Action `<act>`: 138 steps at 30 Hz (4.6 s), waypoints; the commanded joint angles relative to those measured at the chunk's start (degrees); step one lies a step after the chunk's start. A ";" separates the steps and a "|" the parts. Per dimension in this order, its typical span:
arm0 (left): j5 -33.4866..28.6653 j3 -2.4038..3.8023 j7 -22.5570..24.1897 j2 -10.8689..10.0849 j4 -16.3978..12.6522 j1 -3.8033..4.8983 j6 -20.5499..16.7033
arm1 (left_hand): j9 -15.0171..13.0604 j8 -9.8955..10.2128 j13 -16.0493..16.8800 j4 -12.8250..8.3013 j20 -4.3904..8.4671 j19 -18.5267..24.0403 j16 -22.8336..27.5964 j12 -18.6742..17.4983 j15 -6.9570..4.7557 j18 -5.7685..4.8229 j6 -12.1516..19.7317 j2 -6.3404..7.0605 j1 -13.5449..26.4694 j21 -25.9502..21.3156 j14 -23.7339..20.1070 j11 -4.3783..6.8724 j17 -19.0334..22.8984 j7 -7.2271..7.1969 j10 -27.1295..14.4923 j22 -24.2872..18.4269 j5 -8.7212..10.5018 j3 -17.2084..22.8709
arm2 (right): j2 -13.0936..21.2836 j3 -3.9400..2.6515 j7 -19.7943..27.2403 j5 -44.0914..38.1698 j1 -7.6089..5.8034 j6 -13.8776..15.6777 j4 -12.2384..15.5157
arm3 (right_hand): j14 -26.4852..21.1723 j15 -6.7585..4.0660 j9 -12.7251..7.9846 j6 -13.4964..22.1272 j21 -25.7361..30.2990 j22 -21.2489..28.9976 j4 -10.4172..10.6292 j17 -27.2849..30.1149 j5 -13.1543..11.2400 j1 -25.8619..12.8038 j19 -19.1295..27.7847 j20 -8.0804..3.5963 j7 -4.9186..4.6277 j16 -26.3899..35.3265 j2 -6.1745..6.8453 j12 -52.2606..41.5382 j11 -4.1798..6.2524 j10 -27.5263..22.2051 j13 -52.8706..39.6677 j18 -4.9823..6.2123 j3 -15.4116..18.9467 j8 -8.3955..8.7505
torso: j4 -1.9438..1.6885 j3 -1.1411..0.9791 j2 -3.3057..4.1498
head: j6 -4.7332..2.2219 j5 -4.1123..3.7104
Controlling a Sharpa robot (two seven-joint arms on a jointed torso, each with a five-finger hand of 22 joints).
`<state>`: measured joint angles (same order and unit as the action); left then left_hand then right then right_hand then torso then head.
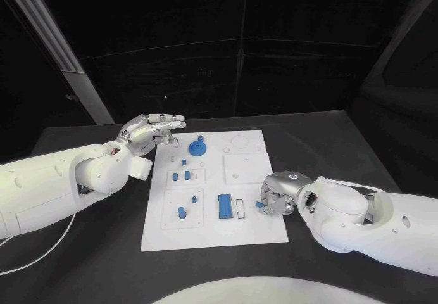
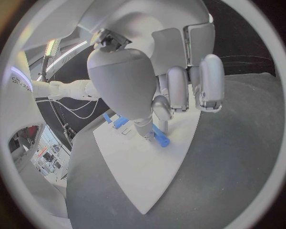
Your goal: Assemble the parts on the task board
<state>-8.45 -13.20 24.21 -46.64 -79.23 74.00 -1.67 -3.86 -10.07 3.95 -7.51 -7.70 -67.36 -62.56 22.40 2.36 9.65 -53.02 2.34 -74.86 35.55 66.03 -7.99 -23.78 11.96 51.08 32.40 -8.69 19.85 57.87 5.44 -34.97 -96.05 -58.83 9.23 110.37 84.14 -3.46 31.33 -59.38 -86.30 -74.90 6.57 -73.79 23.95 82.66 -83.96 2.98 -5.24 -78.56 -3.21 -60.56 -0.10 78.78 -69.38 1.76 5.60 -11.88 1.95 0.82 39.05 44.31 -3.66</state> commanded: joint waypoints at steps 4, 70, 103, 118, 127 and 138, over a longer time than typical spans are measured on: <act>0.21 0.01 -0.38 0.16 0.06 0.00 0.80 | -0.02 -0.20 -0.09 -0.17 -0.11 -0.26 -0.21 0.28 0.09 0.83 0.36 -0.41 -0.32 -0.35 -0.48 0.08 0.07 0.01 -0.26 -0.06 -0.27 -0.14 | 1.42 0.75 0.77 12.45 0.71 4.39 0.35 | 2.74 -0.02 -15.32 -0.49 -0.06 -10.57 -2.02 0.14 -0.47 0.37 -2.46 -0.03 -0.04 0.28 0.52 0.59 -0.43 -0.20 0.26 -0.35 -8.40 1.32 | -0.04 0.08 0.05 | -0.20 0.12; 0.21 -0.01 -0.41 0.14 -0.41 -0.03 0.76 | -0.02 -0.26 -0.10 -0.21 -0.10 -0.25 -0.24 0.36 0.08 0.83 0.37 -0.47 -0.38 -0.36 -0.51 0.08 0.12 0.01 -0.28 -0.08 -0.28 -0.13 | -4.87 0.69 -0.12 23.31 0.64 13.90 -1.59 | 3.10 -0.97 -13.15 -5.31 -0.61 -11.34 3.71 -1.18 2.85 -14.56 -3.11 -0.90 1.65 -0.62 7.51 -1.87 0.91 2.21 -1.29 -0.55 -15.93 -0.05 | 0.06 0.07 0.05 | 0.74 0.79; 0.21 -0.01 -0.89 0.23 -0.25 -0.03 1.20 | -0.02 -0.31 -0.10 -0.22 -0.10 -0.25 -0.25 0.42 0.07 0.83 0.37 -0.46 -0.37 -0.36 -0.53 0.08 0.15 0.01 -0.29 -0.09 -0.27 -0.17 | -5.50 0.69 0.83 22.98 0.64 14.94 -1.88 | 3.17 -1.54 -8.99 -6.03 -0.73 -11.59 10.16 -1.59 -16.68 -23.68 -3.31 -1.47 2.54 -0.81 5.85 -2.55 1.54 3.06 -2.34 -0.62 -3.18 -2.93 | 0.07 0.06 0.05 | 0.75 0.45; 0.21 -0.01 -1.06 0.22 -0.12 -0.03 1.23 | -0.02 -0.31 -0.10 -0.22 -0.10 -0.25 -0.25 0.42 0.07 0.83 0.37 -0.46 -0.37 -0.36 -0.53 0.08 0.15 0.01 -0.29 -0.09 -0.27 -0.17 | -3.56 0.69 4.87 23.81 0.64 10.73 -1.19 | 3.02 -1.33 -7.54 -4.53 -0.28 -11.16 4.76 -0.92 -16.04 -13.32 -2.93 -1.31 2.18 -0.18 5.04 -1.50 1.29 2.43 -2.11 -0.48 0.04 -3.17 | 0.11 0.01 0.01 | 0.47 0.59; 0.22 -0.01 -1.20 0.35 0.13 -0.04 1.36 | -0.01 -0.34 -0.11 -0.22 -0.10 -0.23 -0.27 0.47 0.08 0.83 0.42 -0.45 -0.34 -0.38 -0.57 0.07 0.20 0.02 -0.35 -0.11 -0.26 -0.22 | -2.72 0.69 6.21 23.03 0.64 10.76 -0.94 | 3.00 -1.22 -7.45 -4.30 -0.15 -11.03 4.84 -0.80 -16.04 -13.33 -2.81 -1.21 2.04 -0.07 5.01 -1.23 1.15 2.26 -1.99 -0.43 0.90 -3.10 | 0.02 0.02 0.02 | 0.25 0.57; 0.23 -0.02 -1.37 0.42 0.32 -0.04 1.40 | -0.01 -0.34 -0.11 -0.22 -0.10 -0.23 -0.27 0.47 0.08 0.83 0.42 -0.45 -0.34 -0.38 -0.57 0.07 0.20 0.02 -0.35 -0.11 -0.26 -0.22 | -2.52 0.69 6.50 23.51 0.64 10.76 -1.10 | 2.99 -1.16 -7.25 -4.20 -0.11 -11.01 5.92 -0.72 -15.19 -14.27 -2.79 -1.11 2.02 0.02 4.29 -1.21 1.10 2.23 -2.03 -0.42 2.24 -3.11 | 0.10 0.04 0.07 | 0.12 0.76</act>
<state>-8.36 -13.26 23.14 -46.29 -78.90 73.90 -1.08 -3.86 -10.02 3.91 -7.51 -7.70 -67.36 -62.53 22.63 2.56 9.65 -53.02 2.10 -75.10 35.55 65.83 -7.99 -23.64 11.96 51.09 32.38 -8.69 19.85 55.31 6.13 -29.43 -72.67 -58.15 20.42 109.16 83.94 -4.52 24.01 -64.02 -86.74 -74.90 12.58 -74.53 8.57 68.73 -83.96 1.72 -3.32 -78.81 1.30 -62.04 1.22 81.37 -71.40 1.76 7.43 -14.80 1.98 0.86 39.08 44.38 -2.92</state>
